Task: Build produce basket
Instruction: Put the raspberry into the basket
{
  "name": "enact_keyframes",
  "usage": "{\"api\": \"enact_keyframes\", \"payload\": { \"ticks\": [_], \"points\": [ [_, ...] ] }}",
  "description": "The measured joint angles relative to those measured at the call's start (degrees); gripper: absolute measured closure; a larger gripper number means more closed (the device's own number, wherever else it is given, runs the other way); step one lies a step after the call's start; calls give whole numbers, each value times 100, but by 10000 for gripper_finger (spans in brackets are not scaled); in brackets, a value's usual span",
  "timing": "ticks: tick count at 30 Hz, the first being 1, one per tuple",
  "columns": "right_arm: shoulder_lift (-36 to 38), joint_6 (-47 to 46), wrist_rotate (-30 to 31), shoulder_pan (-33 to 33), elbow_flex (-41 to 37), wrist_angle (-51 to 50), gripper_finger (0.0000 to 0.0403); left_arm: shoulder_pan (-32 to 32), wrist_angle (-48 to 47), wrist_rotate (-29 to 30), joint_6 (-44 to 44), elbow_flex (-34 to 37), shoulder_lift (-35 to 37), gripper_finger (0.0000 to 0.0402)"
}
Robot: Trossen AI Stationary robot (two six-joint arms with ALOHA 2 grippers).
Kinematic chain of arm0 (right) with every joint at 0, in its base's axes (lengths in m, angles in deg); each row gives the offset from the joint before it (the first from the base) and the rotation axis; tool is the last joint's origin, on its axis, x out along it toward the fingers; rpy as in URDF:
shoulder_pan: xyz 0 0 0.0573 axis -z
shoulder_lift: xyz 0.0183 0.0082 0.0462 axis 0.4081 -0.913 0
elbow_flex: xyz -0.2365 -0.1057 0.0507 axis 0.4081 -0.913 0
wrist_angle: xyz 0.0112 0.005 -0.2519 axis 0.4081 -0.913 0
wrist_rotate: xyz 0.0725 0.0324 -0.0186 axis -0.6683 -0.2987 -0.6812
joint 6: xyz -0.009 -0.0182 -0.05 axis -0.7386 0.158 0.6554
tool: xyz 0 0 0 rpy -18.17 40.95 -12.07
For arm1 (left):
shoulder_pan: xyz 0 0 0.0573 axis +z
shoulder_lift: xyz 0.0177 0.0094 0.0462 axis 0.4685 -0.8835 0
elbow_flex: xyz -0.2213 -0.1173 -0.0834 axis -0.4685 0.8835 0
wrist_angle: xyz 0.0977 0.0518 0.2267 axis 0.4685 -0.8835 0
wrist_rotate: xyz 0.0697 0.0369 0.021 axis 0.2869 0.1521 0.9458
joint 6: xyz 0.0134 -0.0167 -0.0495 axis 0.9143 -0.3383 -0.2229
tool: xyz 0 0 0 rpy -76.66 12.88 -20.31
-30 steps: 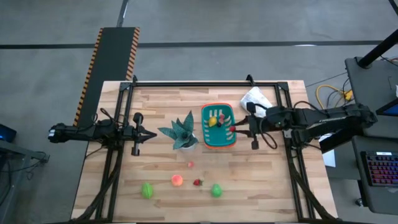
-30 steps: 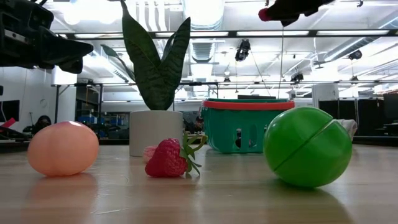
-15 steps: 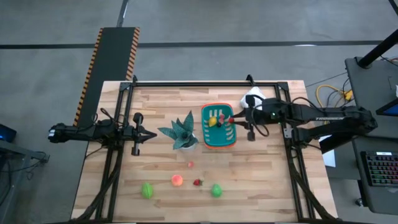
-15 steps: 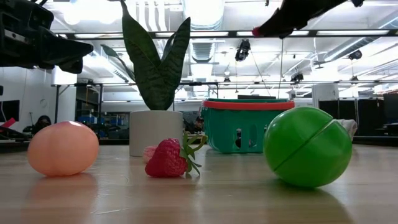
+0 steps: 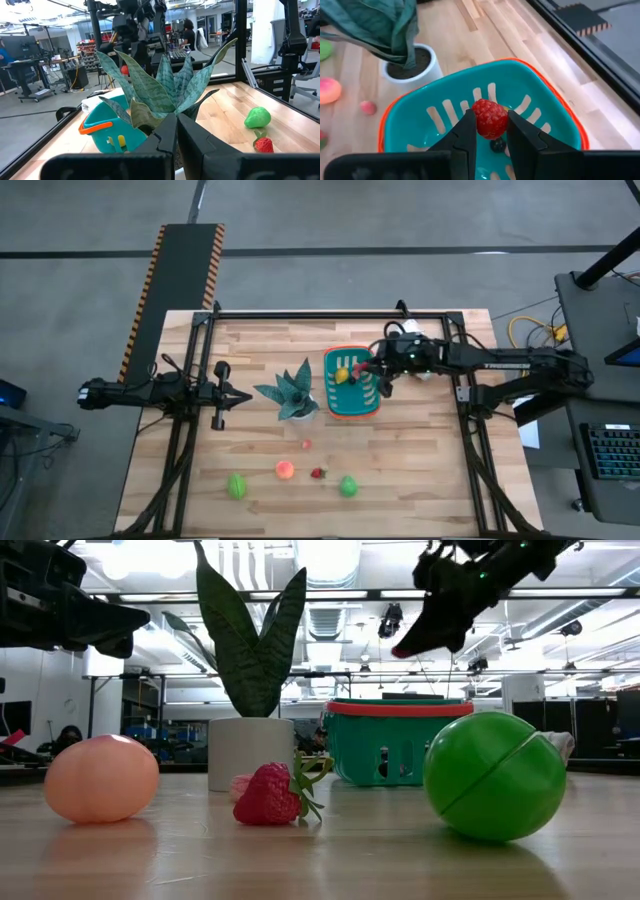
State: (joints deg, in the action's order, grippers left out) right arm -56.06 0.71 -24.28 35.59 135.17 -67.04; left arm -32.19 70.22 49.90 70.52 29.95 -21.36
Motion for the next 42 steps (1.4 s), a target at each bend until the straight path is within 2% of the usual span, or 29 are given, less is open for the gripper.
{"api": "enact_keyframes", "payload": {
  "ticks": [5, 15, 21, 27, 33, 42],
  "points": [
    [-411, -188, 238, -2, 223, 9, 330, 1, 0, 1, 0, 0, 0, 402],
    [-1429, -340, 247, 14, 942, -86, 329, 2, -2, 2, 0, 1, -2, 402],
    [-2090, -335, 253, 53, 1481, -694, 329, 0, 3, 0, 0, 0, -2, 402],
    [-2576, -267, 346, 53, 1793, -814, 329, 1, -2, 2, 0, 0, 4, 402],
    [-2938, -80, 683, 57, 2037, -1020, 329, 2, 0, 1, 0, 0, 0, 402],
    [-3121, 80, 698, 132, 2088, -1064, 329, 2, 0, 1, 0, 0, -2, 402]
  ]
}}
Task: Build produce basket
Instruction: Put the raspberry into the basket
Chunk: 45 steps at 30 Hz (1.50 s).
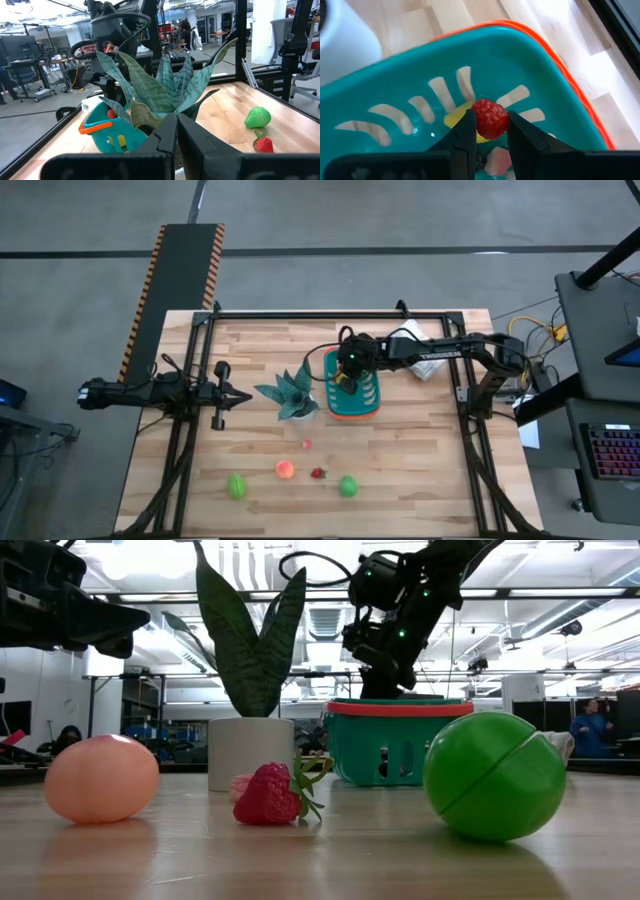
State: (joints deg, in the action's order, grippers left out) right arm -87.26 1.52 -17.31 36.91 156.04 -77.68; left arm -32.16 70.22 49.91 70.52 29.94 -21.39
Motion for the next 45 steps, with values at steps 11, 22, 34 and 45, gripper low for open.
{"api": "enact_keyframes", "payload": {
  "ticks": [11, 22, 34, 45],
  "points": [
    [-7, 105, -2, 150, -11, 14, 329, -1, 0, -2, 0, 0, 2, 402],
    [-7, 121, -5, 264, -14, -310, 329, 0, 0, -2, 0, 2, 2, 402],
    [-5, -10, -6, 272, -16, -950, 328, -2, 0, -2, 0, 2, 2, 402],
    [-1, -10, -5, 272, -16, -950, 284, 0, 0, 0, 0, 0, 0, 402]
  ]
}}
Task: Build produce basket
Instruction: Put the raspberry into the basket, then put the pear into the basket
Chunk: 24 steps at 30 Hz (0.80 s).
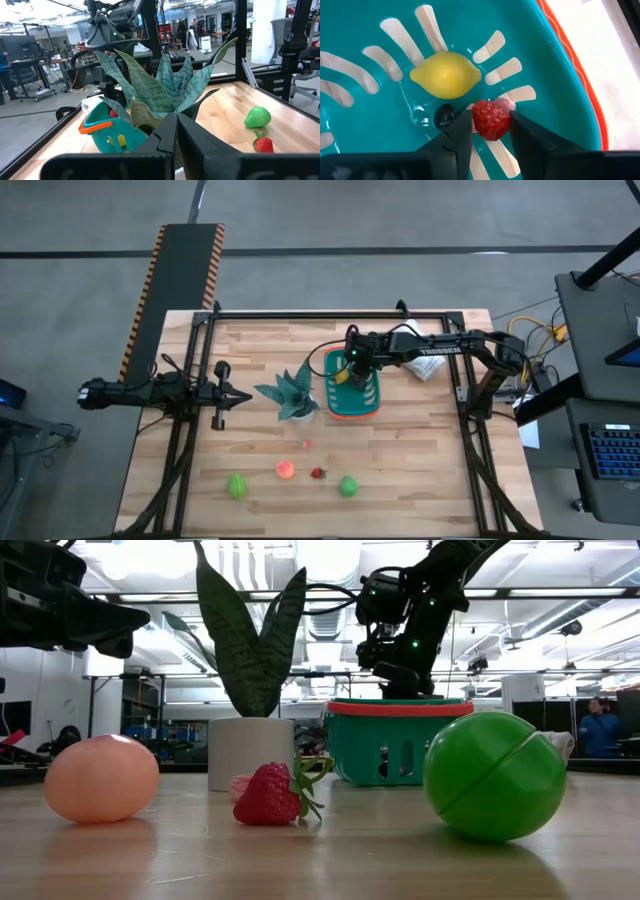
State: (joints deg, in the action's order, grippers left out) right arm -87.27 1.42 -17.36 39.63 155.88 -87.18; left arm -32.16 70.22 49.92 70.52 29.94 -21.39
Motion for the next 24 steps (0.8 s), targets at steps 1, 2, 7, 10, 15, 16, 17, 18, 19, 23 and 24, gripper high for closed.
{"api": "enact_keyframes", "payload": {
  "ticks": [1, 2, 7, 10, 15, 16, 17, 18, 19, 23, 24],
  "points": [
    [0, 0, 0, 0, 0, 0, 279, 0, 0, -2, 0, 0, 1, 402],
    [0, 0, 0, 0, 0, 0, 275, -1, 1, 0, 0, 1, 2, 402],
    [0, 0, 0, 0, 0, -2, 265, 0, 0, 0, 0, 2, 0, 402],
    [0, -45, 0, 0, 0, -4, 260, 0, 2, 0, 0, 0, 3, 402],
    [87, -146, 0, -2, -2, -2, 241, -1, 0, 0, 0, 0, 0, 402],
    [141, -144, 0, -6, -2, -2, 233, 0, 0, -2, 0, 0, 2, 402],
    [201, -144, 2, -23, -2, -2, 224, -2, 0, -2, 0, 0, 4, 402],
    [280, -144, -2, -38, -2, 0, 214, -1, 2, 0, 0, 1, 2, 402],
    [373, -146, 0, -60, -2, 0, 203, -2, 0, 0, 0, 2, 0, 402],
    [922, -149, -2, -172, -4, 4, 164, 0, 0, -1, 0, 0, 0, 402],
    [1086, -147, -6, -215, -4, 3, 157, -2, 0, -2, 0, 1, 3, 402]
  ]
}}
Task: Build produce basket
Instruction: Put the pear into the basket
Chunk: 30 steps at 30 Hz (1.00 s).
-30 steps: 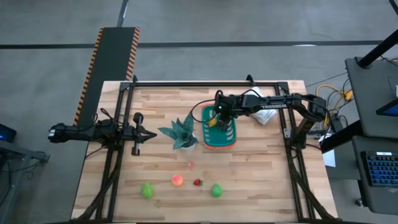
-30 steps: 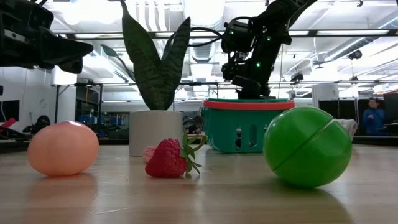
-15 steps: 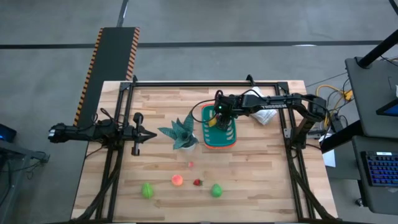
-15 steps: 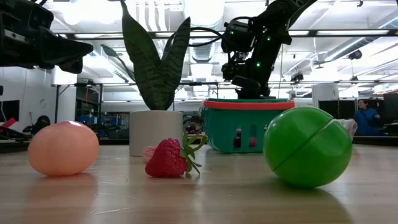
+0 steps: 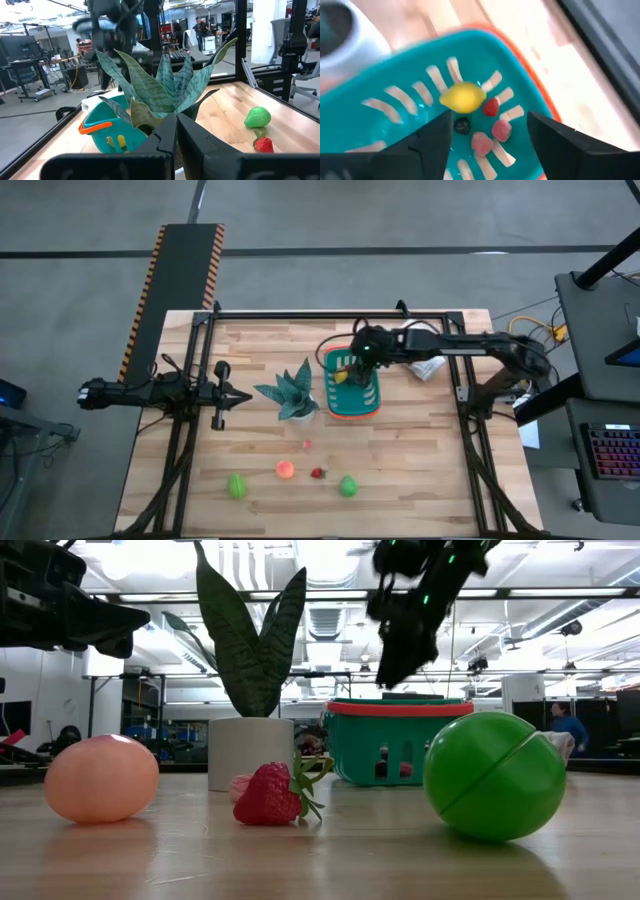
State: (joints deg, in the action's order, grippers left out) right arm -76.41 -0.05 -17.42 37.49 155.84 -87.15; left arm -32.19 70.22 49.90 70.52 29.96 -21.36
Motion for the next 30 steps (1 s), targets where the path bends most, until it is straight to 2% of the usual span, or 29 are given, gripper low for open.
{"api": "enact_keyframes", "payload": {
  "ticks": [3, 8, 17, 19, 22, 24, 30],
  "points": [
    [538, 35, -42, -192, 0, -27, 147, 2, 0, 2, 0, -2, -3, 402],
    [1446, 60, -63, -828, 0, -65, 151, 1, 1, 0, 0, -2, -3, 402],
    [2509, 89, 96, -2758, 2, 10, 173, 2, 0, 2, 0, -1, -3, 402],
    [2605, 81, -27, -3192, 2, 10, 174, 2, 0, 0, 0, -1, -3, 402],
    [2591, 143, -758, -3701, 0, 40, 174, 2, 0, 2, 0, 1, -1, 402],
    [2510, 269, -1022, -3936, 0, 115, 172, 0, 0, 0, 0, 0, -3, 402],
    [2093, -322, -392, -4159, 2, 245, 147, 1, 0, 0, 0, -1, -1, 402]
  ]
}}
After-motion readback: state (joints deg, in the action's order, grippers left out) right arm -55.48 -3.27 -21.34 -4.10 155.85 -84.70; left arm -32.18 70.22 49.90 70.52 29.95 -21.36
